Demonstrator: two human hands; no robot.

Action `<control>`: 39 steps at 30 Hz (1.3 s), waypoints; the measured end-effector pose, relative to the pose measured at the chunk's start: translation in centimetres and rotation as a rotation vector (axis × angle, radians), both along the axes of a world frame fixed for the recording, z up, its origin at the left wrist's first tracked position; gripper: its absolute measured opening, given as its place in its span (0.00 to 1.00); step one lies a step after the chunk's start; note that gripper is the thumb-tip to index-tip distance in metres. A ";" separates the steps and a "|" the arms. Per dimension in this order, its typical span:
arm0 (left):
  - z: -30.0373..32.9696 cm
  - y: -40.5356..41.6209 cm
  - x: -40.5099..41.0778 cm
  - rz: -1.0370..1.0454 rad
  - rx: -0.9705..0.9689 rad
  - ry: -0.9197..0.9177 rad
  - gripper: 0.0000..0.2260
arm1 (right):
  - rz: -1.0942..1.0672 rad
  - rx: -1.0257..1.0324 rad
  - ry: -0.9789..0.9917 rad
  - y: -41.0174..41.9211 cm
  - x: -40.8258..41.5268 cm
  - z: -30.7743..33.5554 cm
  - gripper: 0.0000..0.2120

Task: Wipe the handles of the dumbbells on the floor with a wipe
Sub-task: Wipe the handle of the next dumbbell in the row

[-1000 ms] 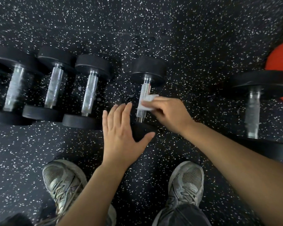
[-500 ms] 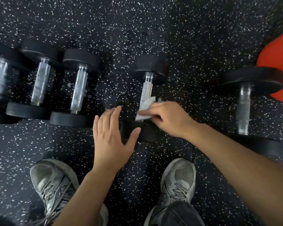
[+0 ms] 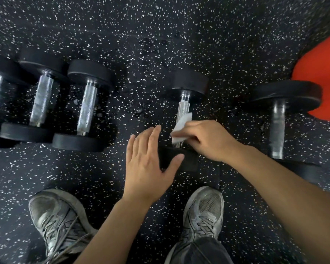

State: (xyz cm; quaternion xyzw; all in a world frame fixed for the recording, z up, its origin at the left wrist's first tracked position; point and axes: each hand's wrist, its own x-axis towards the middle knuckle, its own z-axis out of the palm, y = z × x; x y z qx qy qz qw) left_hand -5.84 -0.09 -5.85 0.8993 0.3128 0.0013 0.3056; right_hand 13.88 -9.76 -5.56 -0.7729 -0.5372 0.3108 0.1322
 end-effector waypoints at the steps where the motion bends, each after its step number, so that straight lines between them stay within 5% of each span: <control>1: -0.3 0.1 -0.4 0.012 0.001 0.001 0.37 | 0.040 -0.057 0.033 -0.1 0.3 0.3 0.20; 4: -0.9 -0.1 -1.0 0.045 -0.024 0.038 0.37 | -0.092 0.008 0.062 0.4 1.7 0.4 0.18; 8: -0.9 -1.3 0.0 0.053 -0.074 0.038 0.42 | -0.336 0.171 -0.134 0.5 2.9 -0.6 0.17; 11: -0.7 -1.9 1.0 0.026 -0.100 0.051 0.45 | -0.255 0.073 -0.152 -0.8 2.3 -0.2 0.16; 16: -0.5 -2.9 2.1 -0.064 -0.081 0.028 0.43 | -0.097 -0.185 0.102 -2.7 2.1 1.1 0.15; 22: -0.9 -3.9 1.9 -0.019 -0.130 0.024 0.40 | -0.437 0.095 -0.038 -4.0 3.3 0.1 0.18; 29: -0.7 -4.9 3.6 -0.092 -0.113 0.021 0.43 | -0.214 -0.218 0.049 -5.3 3.0 1.8 0.15; 34: -1.1 -5.3 3.5 -0.070 -0.102 0.015 0.38 | -0.479 0.053 -0.056 -5.2 4.2 0.8 0.17; 39: -1.1 -6.0 4.3 -0.065 -0.139 0.019 0.44 | -0.351 -0.116 -0.059 -6.5 3.9 0.7 0.16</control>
